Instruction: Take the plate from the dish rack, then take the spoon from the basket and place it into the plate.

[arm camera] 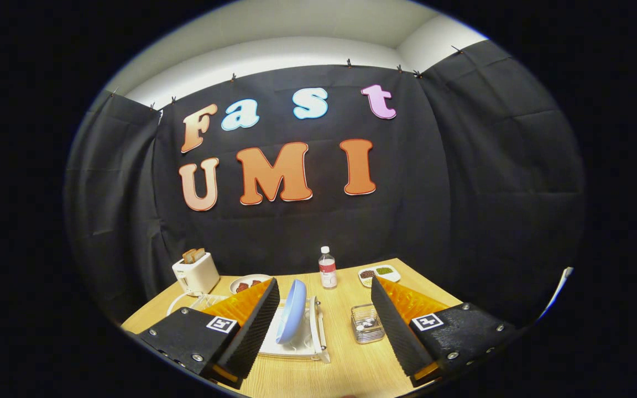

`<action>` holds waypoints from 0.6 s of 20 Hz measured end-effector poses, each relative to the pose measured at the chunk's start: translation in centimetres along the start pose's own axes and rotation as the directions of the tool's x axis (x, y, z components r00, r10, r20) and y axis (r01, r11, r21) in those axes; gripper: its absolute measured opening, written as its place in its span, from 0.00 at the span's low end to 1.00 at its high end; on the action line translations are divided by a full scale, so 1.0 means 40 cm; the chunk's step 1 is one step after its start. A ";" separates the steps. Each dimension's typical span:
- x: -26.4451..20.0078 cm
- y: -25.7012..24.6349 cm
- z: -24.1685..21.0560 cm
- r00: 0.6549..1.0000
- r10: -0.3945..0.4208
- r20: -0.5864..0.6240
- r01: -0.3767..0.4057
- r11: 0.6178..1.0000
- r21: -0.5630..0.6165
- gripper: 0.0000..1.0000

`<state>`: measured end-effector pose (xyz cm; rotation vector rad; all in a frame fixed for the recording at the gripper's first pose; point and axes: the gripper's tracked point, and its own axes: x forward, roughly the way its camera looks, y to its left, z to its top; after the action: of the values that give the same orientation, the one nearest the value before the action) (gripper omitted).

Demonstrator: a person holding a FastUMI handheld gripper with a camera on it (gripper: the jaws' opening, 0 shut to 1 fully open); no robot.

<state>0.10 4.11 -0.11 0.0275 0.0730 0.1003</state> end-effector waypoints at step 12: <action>0.130 0.118 -0.090 0.993 0.057 -0.103 -0.056 0.998 0.014 0.99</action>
<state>4.53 9.43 -3.94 0.0350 0.1758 0.1577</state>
